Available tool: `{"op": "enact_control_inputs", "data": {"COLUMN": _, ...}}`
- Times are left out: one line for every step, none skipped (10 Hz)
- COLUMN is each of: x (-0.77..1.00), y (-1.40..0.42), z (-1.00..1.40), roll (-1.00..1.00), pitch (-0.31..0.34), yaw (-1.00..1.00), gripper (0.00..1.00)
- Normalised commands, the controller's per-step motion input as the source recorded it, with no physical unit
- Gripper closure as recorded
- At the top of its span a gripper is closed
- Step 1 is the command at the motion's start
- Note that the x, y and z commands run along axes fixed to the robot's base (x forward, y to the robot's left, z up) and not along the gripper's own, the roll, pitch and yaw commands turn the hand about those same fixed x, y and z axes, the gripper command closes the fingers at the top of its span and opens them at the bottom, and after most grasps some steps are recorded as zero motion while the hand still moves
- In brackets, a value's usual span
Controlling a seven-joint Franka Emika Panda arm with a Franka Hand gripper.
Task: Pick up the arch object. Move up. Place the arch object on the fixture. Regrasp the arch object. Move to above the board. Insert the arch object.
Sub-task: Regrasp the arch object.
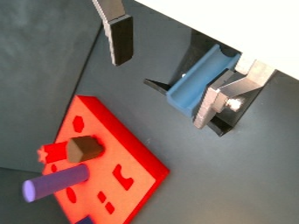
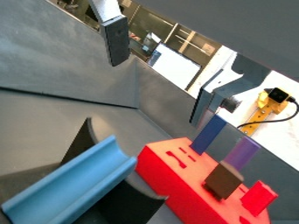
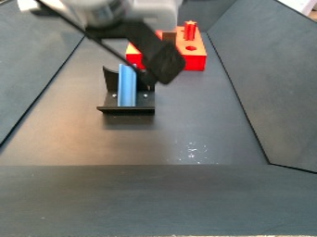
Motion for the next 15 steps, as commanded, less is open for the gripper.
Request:
{"op": "enact_control_inputs", "data": {"x": -0.12, "y": -0.89, "z": 0.82, "roll": 1.0, "pitch": 0.053, "yaw": 0.03, "gripper": 0.0}}
{"op": "enact_control_inputs", "data": {"x": -0.11, "y": -0.84, "z": 0.78, "roll": 1.0, "pitch": 0.051, "yaw": 0.03, "gripper": 0.0}}
{"op": "enact_control_inputs", "data": {"x": -0.12, "y": -0.72, "z": 0.67, "roll": 1.0, "pitch": 0.041, "yaw": 0.03, "gripper": 0.0}}
{"op": "enact_control_inputs", "data": {"x": -0.13, "y": -0.57, "z": 0.49, "roll": 1.0, "pitch": 0.032, "yaw": 0.03, "gripper": 0.0}}
{"op": "enact_control_inputs", "data": {"x": -0.1, "y": -0.36, "z": 0.22, "roll": 1.0, "pitch": 0.027, "yaw": 0.03, "gripper": 0.0}}
{"op": "enact_control_inputs", "data": {"x": -0.06, "y": -0.19, "z": 0.06, "roll": 1.0, "pitch": 0.025, "yaw": 0.03, "gripper": 0.0}}
{"op": "enact_control_inputs", "data": {"x": -0.03, "y": -0.06, "z": 0.03, "roll": 1.0, "pitch": 0.026, "yaw": 0.03, "gripper": 0.0}}
{"op": "enact_control_inputs", "data": {"x": -0.02, "y": -0.03, "z": 0.05, "roll": 1.0, "pitch": 0.027, "yaw": 0.03, "gripper": 0.0}}
{"op": "enact_control_inputs", "data": {"x": -0.03, "y": -0.04, "z": 0.02, "roll": 1.0, "pitch": 0.022, "yaw": 0.03, "gripper": 0.0}}
{"op": "enact_control_inputs", "data": {"x": -0.04, "y": -0.03, "z": 0.01, "roll": 1.0, "pitch": 0.017, "yaw": 0.03, "gripper": 0.0}}
{"op": "enact_control_inputs", "data": {"x": -0.05, "y": -0.03, "z": 0.02, "roll": 1.0, "pitch": 0.011, "yaw": 0.03, "gripper": 0.0}}
{"op": "enact_control_inputs", "data": {"x": -0.05, "y": -0.03, "z": 0.01, "roll": 1.0, "pitch": 0.006, "yaw": 0.03, "gripper": 0.0}}
{"op": "enact_control_inputs", "data": {"x": -0.05, "y": -0.02, "z": 0.01, "roll": 1.0, "pitch": -0.002, "yaw": 0.03, "gripper": 0.0}}
{"op": "enact_control_inputs", "data": {"x": -0.05, "y": -0.02, "z": 0.01, "roll": 1.0, "pitch": -0.009, "yaw": 0.03, "gripper": 0.0}}
{"op": "enact_control_inputs", "data": {"x": -0.04, "y": -0.02, "z": 0.0, "roll": 1.0, "pitch": -0.016, "yaw": 0.03, "gripper": 0.0}}
